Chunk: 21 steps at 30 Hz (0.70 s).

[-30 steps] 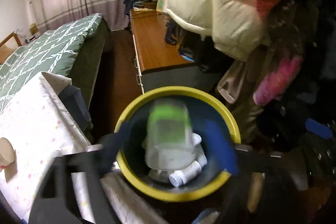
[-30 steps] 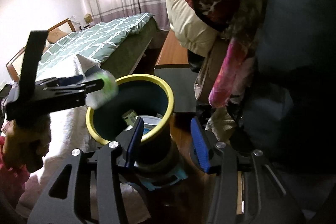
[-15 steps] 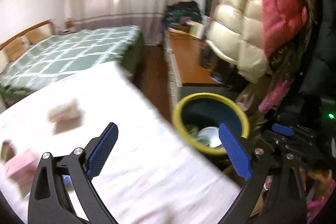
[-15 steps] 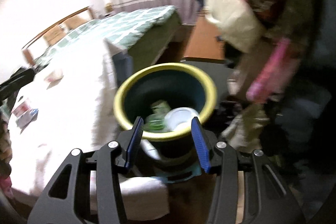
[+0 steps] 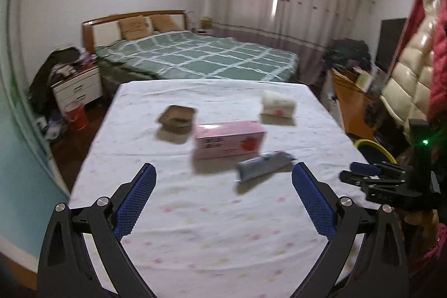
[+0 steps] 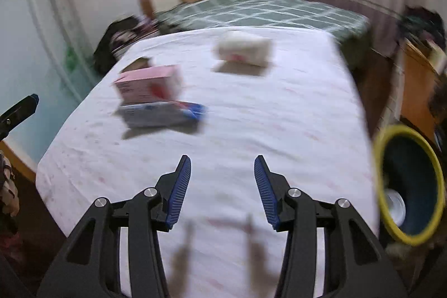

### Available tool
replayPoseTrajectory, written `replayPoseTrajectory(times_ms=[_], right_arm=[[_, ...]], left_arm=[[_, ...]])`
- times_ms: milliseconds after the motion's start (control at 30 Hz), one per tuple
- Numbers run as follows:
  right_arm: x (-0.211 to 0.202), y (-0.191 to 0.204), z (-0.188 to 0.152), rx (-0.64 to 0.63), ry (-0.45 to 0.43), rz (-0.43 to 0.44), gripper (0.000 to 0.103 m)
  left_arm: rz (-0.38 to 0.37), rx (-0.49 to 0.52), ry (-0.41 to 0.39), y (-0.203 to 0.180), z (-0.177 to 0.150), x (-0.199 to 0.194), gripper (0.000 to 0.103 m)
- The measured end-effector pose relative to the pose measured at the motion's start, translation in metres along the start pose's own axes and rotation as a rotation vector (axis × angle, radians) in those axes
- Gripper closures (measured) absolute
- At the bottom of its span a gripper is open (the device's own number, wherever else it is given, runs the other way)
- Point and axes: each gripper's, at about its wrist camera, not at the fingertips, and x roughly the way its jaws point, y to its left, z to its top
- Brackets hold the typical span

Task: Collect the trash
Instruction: 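Grasp the blue-and-white squeeze tube with the right gripper by its crimped end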

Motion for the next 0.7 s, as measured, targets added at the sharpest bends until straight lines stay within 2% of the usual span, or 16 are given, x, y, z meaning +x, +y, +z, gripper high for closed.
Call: replayPoseTrajectory(times_ms=[167, 233, 300, 367, 633, 700], right_arm=[[0.034, 0.046, 0.026, -0.135, 0.009, -0.001, 0.057], [0.045, 0.054, 0.035, -0.203, 0.016, -0.005, 0.049], [0.052, 0.057, 0.047, -0.28, 0.022, 0.006, 0.038], [0.062, 0.06, 0.058, -0.348, 0.039, 0.015, 0.037], [0.106, 0.051, 0.088, -0.392, 0.208, 0.253, 0.035], [0.111, 0.052, 0.088, -0.399, 0.245, 0.273, 0.035]], left_arm=[[-0.015, -0.017, -0.001, 0.023, -0.006, -0.002, 0.007], [-0.024, -0.008, 0.0, 0.02, -0.007, -0.002, 0.007], [-0.032, -0.009, 0.0, 0.015, -0.008, 0.002, 0.007], [-0.041, -0.019, 0.003, 0.016, -0.008, 0.003, 0.007], [-0.042, -0.038, -0.001, 0.019, -0.005, 0.003, 0.007], [-0.04, -0.037, -0.012, 0.019, -0.004, -0.001, 0.007]])
